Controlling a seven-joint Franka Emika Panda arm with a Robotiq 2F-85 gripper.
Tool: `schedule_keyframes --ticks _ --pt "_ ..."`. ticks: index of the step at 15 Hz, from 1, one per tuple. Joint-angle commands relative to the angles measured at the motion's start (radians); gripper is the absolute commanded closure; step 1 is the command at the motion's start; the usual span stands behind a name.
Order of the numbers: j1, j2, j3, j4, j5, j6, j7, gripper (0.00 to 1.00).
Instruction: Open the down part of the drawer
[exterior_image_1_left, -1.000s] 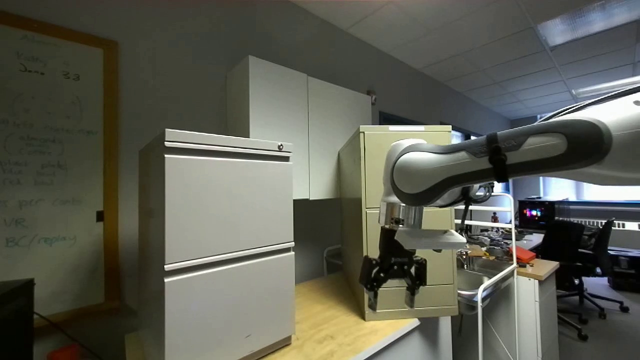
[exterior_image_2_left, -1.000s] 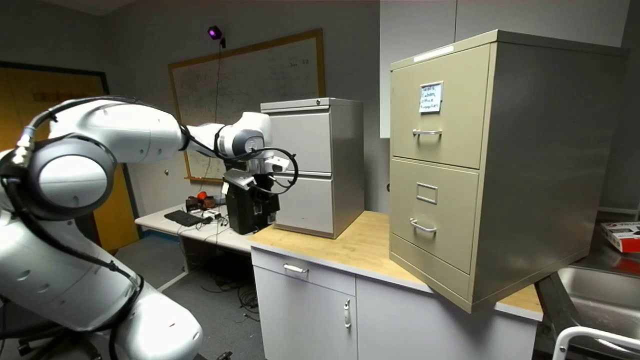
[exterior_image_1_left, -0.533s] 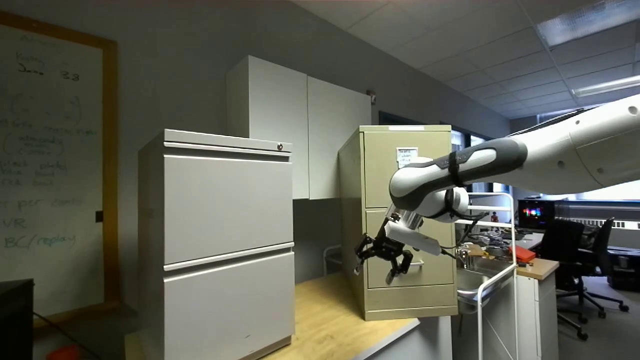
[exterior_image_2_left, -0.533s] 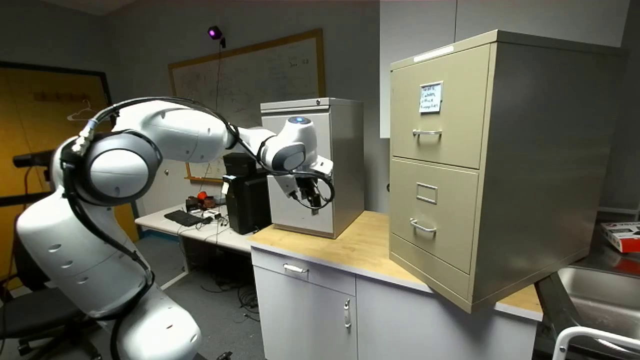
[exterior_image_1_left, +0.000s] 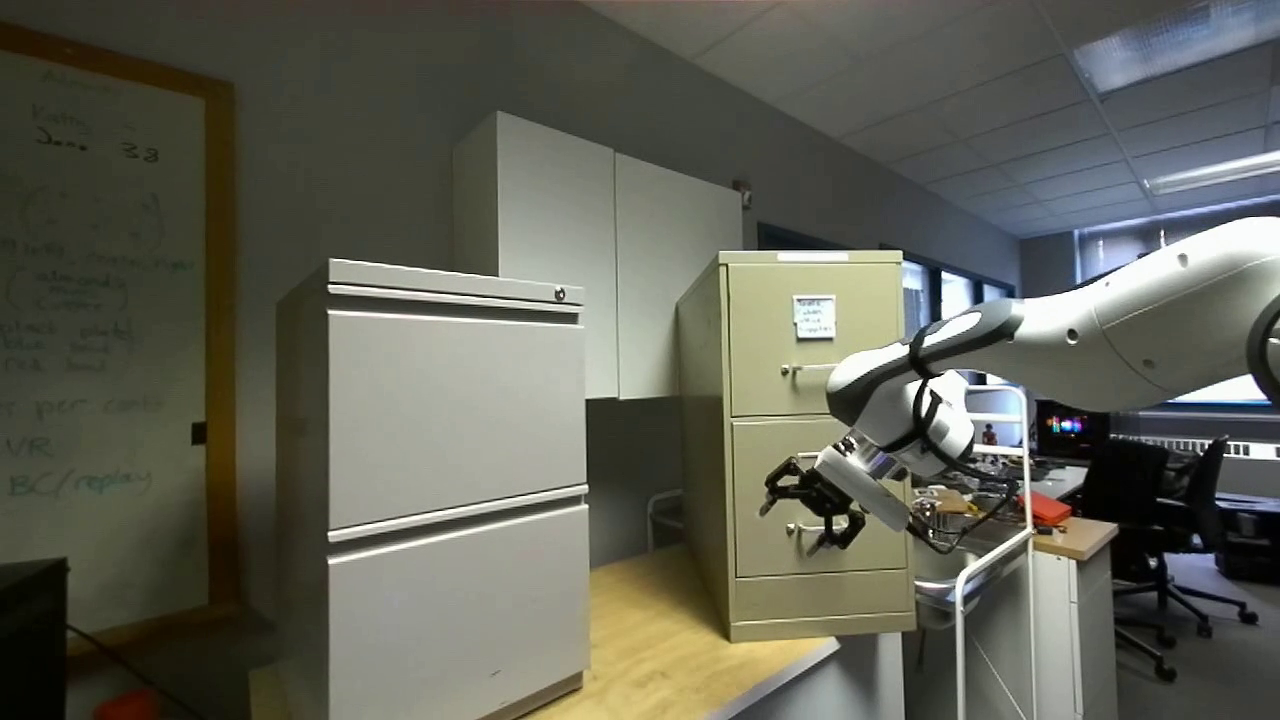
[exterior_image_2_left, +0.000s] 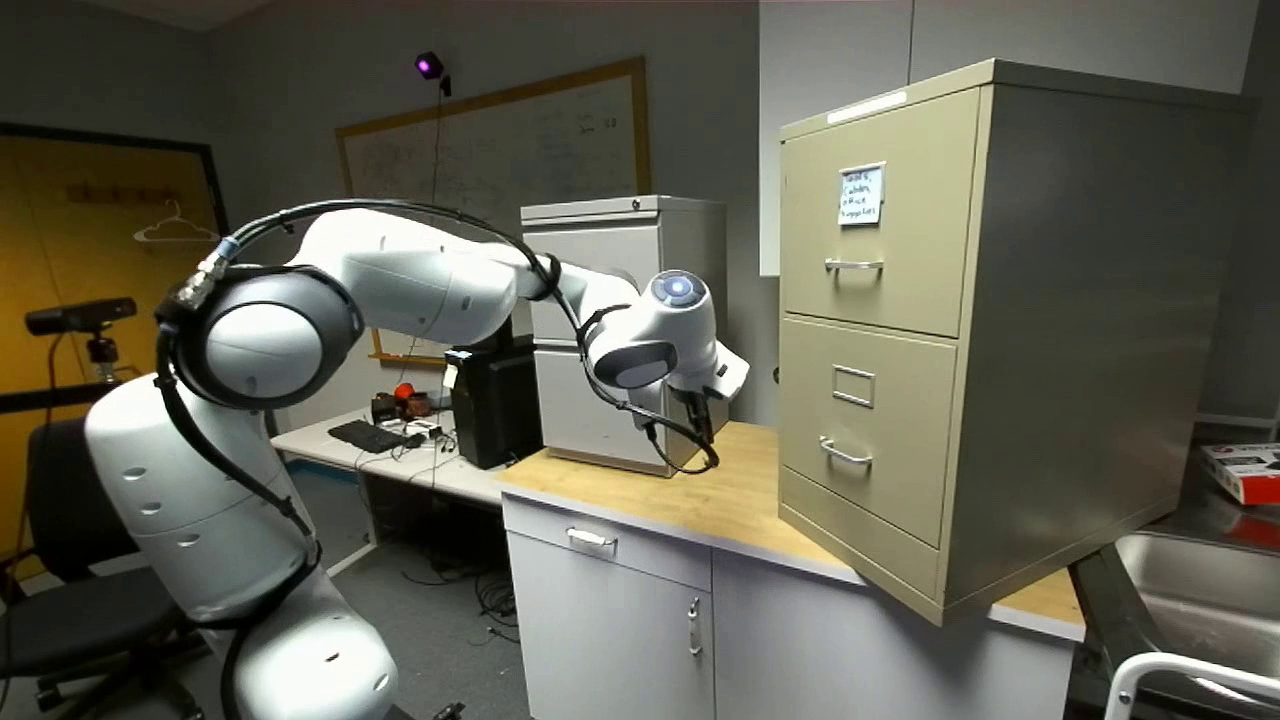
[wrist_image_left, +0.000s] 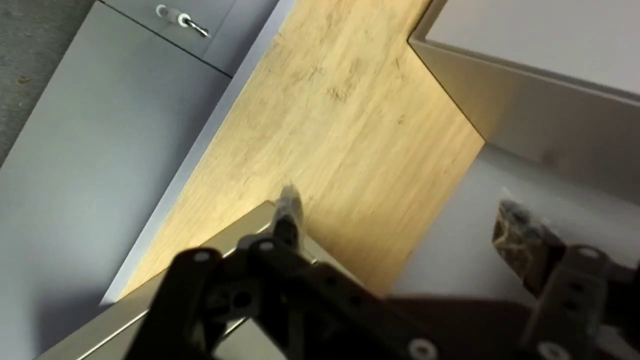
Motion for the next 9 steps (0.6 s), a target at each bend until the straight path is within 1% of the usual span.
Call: schedule_keyframes --ticks 1,7,8,9 --pt "-0.033 0.002 -0.034 0.001 0.114 0.039 -0.047 0.00" --pt "-0.098 0.076 -0.086 0.029 0.238 0.031 -0.066 0.00" --pt "-0.108 0.092 -0.089 0.032 0.257 0.039 -0.061 0.00" --pt "-0.119 0.110 -0.088 0.035 0.268 0.058 -0.022 0.00"
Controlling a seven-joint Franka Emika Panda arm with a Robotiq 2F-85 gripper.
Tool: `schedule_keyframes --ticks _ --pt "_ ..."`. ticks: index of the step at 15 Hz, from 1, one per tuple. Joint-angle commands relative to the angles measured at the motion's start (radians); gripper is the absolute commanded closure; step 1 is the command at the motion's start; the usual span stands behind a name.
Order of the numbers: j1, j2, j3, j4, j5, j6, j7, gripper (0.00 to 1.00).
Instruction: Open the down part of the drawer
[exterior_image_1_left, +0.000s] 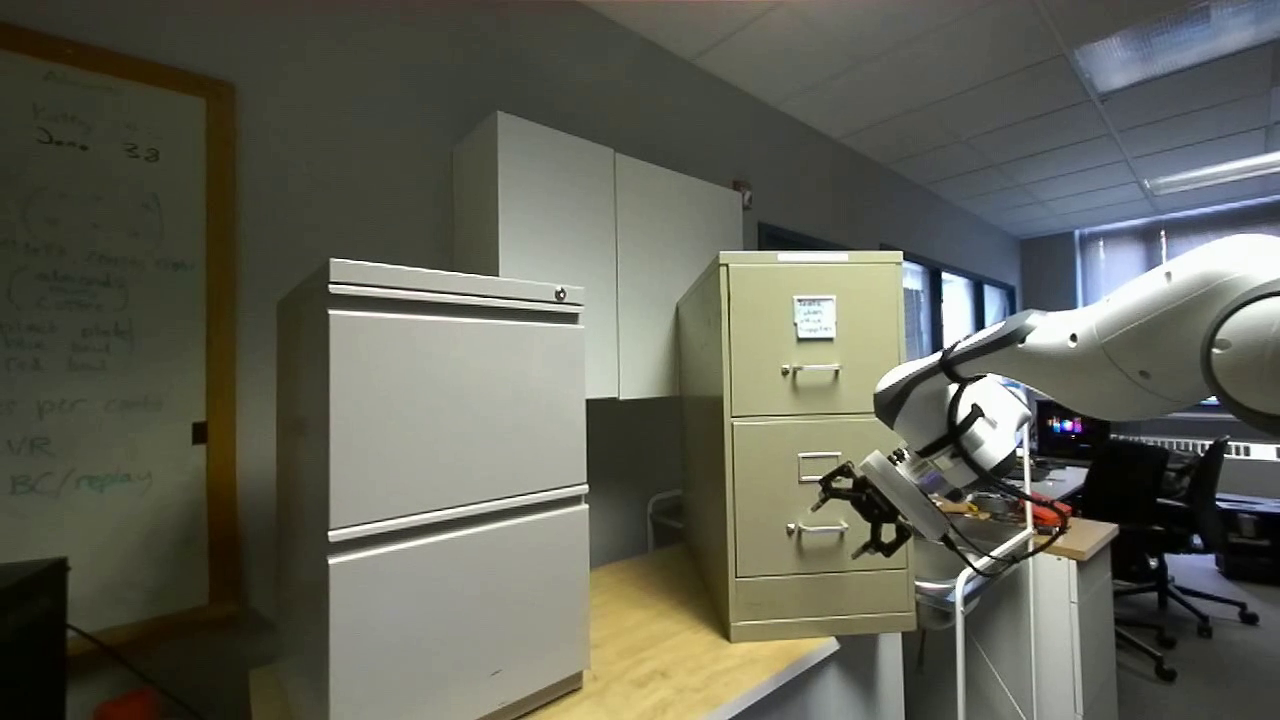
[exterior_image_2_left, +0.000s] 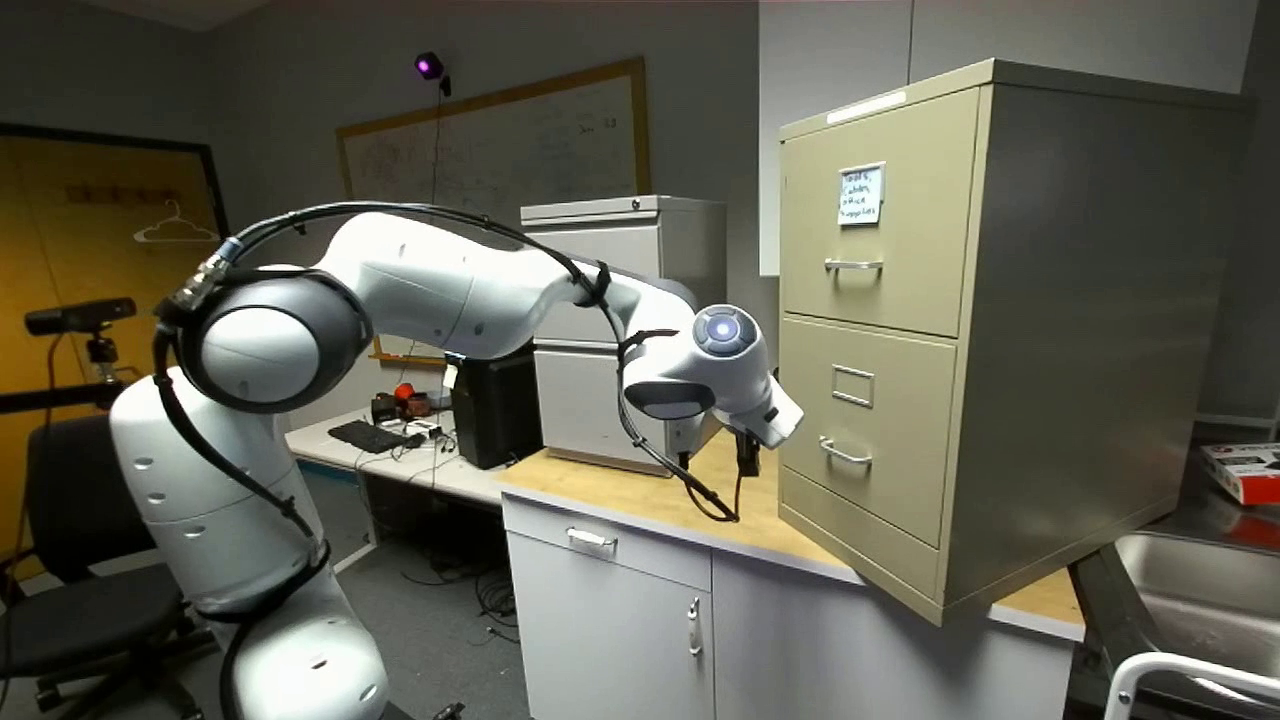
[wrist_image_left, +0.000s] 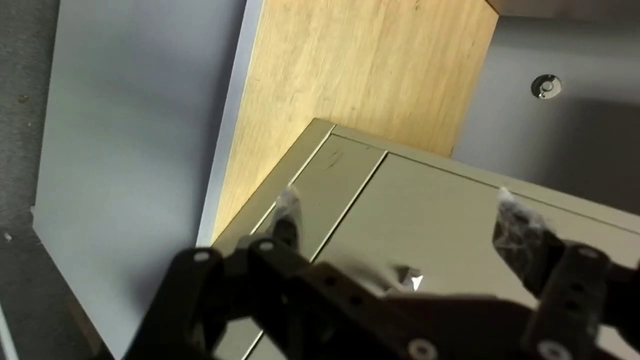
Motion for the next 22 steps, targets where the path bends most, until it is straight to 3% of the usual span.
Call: schedule_keyframes --ticks 1,6,11,22 --pt "-0.031 0.067 -0.002 0.036 0.079 0.039 0.045 0.00" --pt "-0.041 0.130 0.022 0.070 0.113 0.184 0.236 0.00" --pt "-0.034 0.199 0.042 0.131 0.050 0.314 0.473 0.00" --pt "-0.012 0.372 0.006 0.342 -0.209 0.307 0.814 0.00"
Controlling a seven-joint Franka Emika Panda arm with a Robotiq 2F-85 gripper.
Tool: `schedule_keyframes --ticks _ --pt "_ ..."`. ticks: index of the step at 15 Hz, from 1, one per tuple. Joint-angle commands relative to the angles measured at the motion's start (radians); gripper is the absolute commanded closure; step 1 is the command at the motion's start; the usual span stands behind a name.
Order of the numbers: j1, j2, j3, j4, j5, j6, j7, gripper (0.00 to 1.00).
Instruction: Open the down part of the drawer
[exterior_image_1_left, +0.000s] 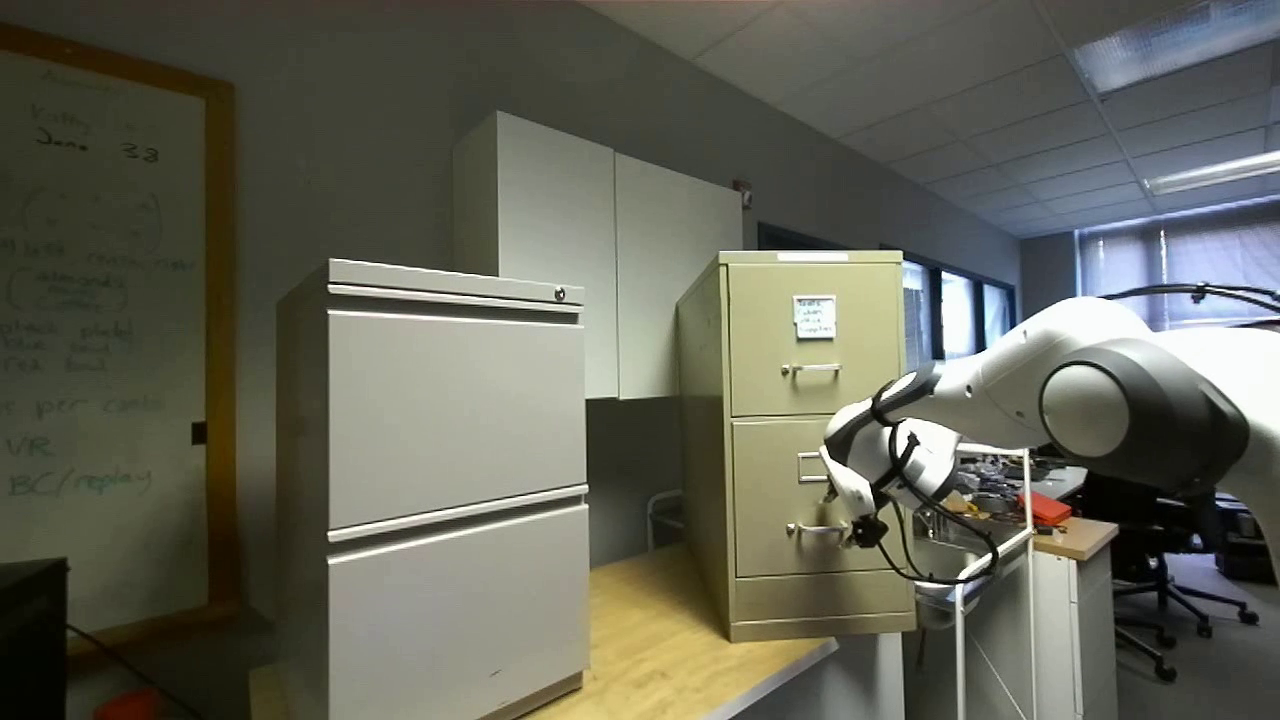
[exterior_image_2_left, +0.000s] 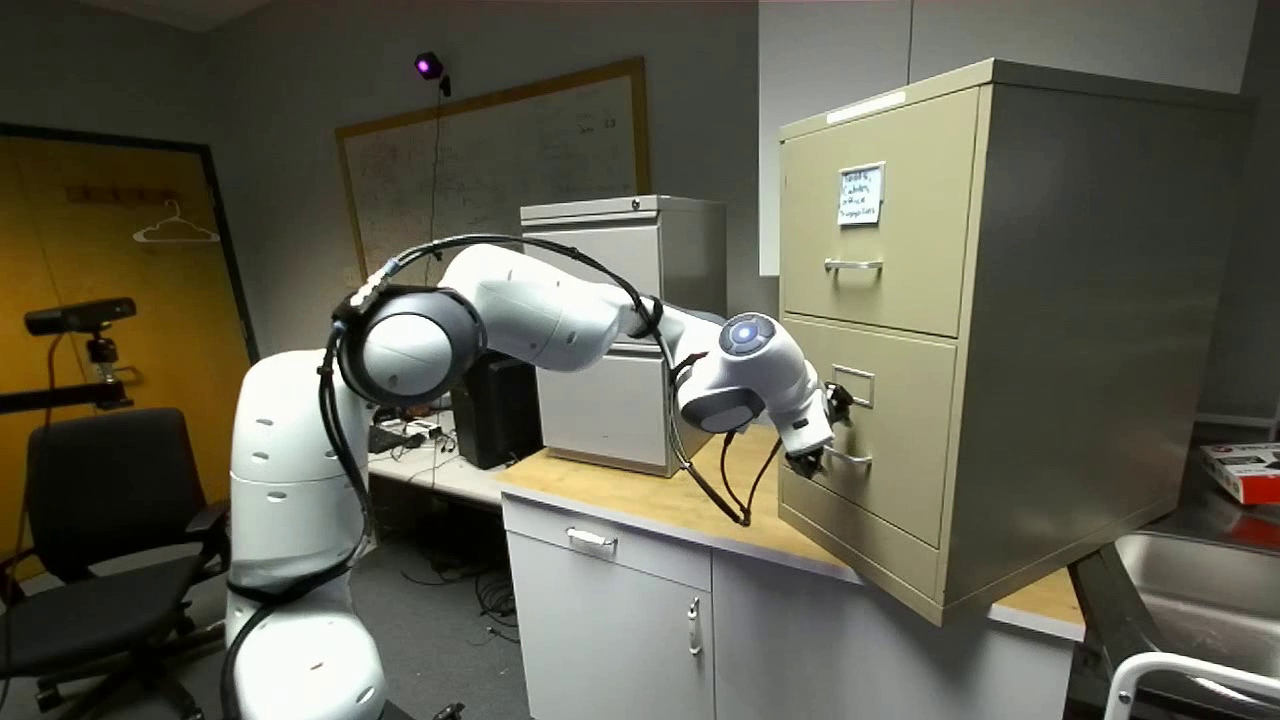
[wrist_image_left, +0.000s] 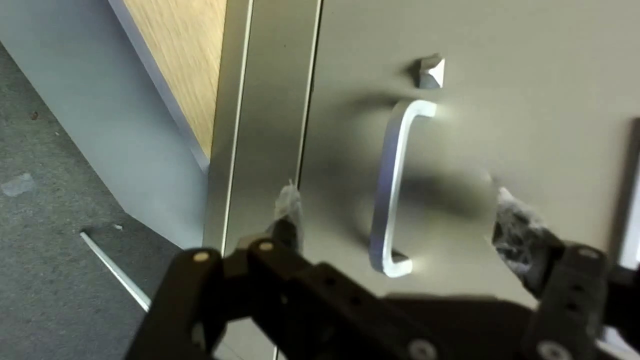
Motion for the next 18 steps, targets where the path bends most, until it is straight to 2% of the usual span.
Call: schedule_keyframes --ticks 1,2,3,4,5,11,12,13,14,15,16,17,18 --pt "0.015 0.073 -0.027 0.110 -0.102 -0.031 0.120 0.00" --pt "0.017 0.088 -0.031 0.128 -0.132 -0.041 0.143 0.10" --pt "0.018 0.104 -0.035 0.145 -0.161 -0.054 0.165 0.25" --pt "-0.001 0.116 -0.014 0.159 -0.181 -0.066 0.178 0.31" --pt "-0.003 0.122 -0.011 0.161 -0.198 -0.077 0.187 0.41" --pt "-0.008 0.137 0.008 0.161 -0.235 -0.127 0.203 0.84" --pt "-0.008 0.151 0.011 0.165 -0.240 -0.134 0.202 0.88" --pt "-0.003 0.167 0.010 0.171 -0.254 -0.123 0.210 0.52" --pt "0.001 0.181 0.009 0.184 -0.267 -0.126 0.216 0.57" --pt "0.006 0.195 0.008 0.188 -0.285 -0.127 0.227 0.57" --pt "0.004 0.196 0.011 0.190 -0.295 -0.138 0.232 0.52" --pt "0.003 0.195 0.011 0.189 -0.312 -0.160 0.238 0.78" --pt "0.004 0.192 0.009 0.190 -0.330 -0.181 0.243 0.80"
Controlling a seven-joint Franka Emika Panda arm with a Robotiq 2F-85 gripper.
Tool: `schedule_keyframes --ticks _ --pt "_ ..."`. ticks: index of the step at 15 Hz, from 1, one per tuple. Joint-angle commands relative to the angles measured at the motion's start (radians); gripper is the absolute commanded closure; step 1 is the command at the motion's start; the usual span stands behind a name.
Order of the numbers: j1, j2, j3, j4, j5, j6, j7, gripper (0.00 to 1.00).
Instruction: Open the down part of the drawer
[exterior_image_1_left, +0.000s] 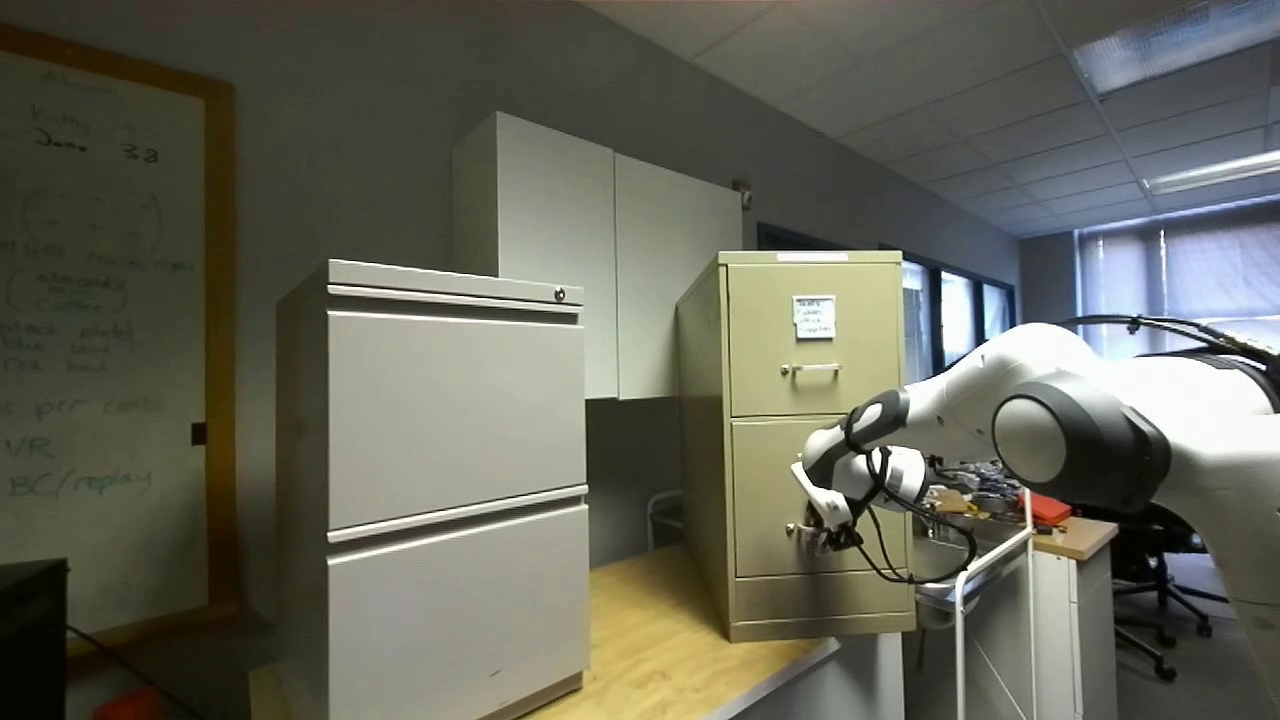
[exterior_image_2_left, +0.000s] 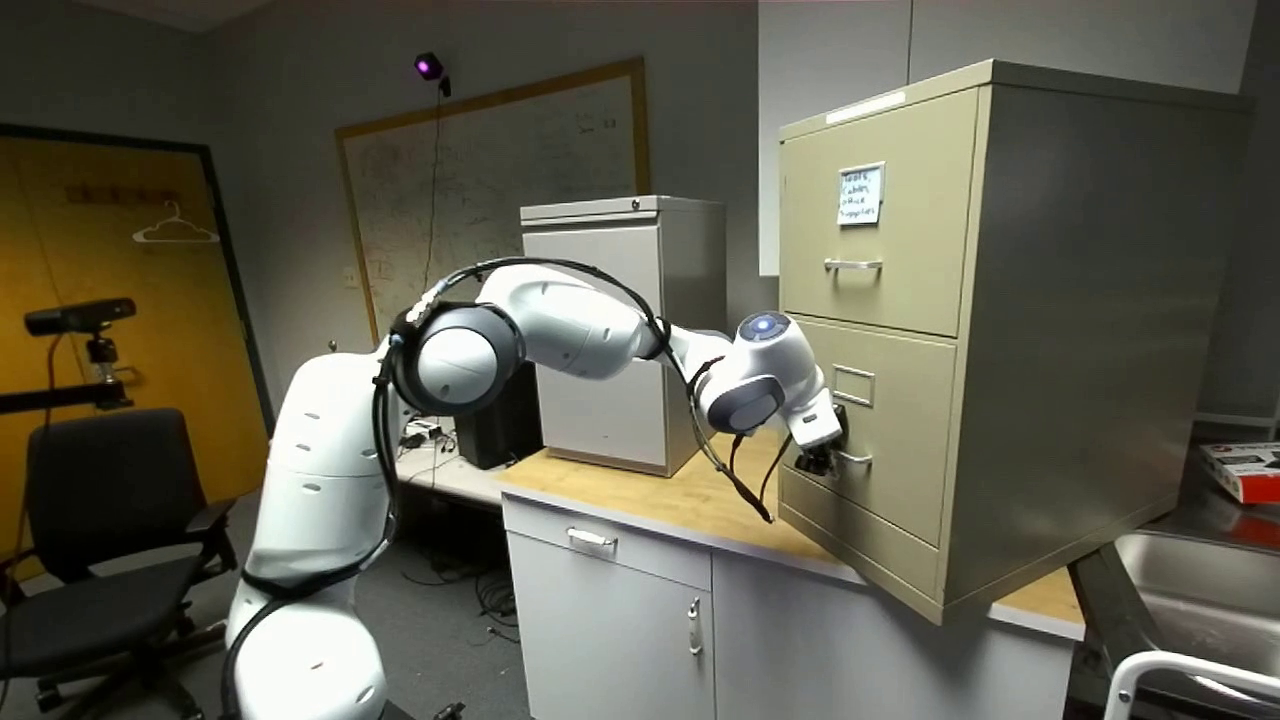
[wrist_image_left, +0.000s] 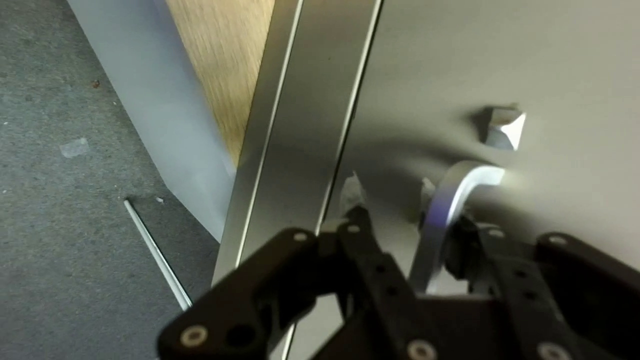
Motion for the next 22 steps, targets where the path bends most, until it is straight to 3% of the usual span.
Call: schedule_keyframes --ticks 1,4,6,9,13,17,22 --pt "0.004 0.045 0.009 0.044 -0.069 -0.086 0.041 0.84" --pt "-0.015 0.011 0.054 0.055 -0.051 -0.162 -0.041 0.94" --pt "-0.008 -0.018 0.078 0.027 -0.034 -0.145 -0.064 0.91" --pt "0.021 -0.063 0.093 -0.044 -0.042 -0.076 -0.062 0.91" --pt "0.003 -0.108 0.138 -0.172 0.029 0.084 -0.168 0.92" --pt "-0.055 -0.133 0.245 -0.256 0.206 0.266 -0.346 0.92" --pt "-0.182 -0.134 0.440 -0.274 0.460 0.414 -0.565 0.92"
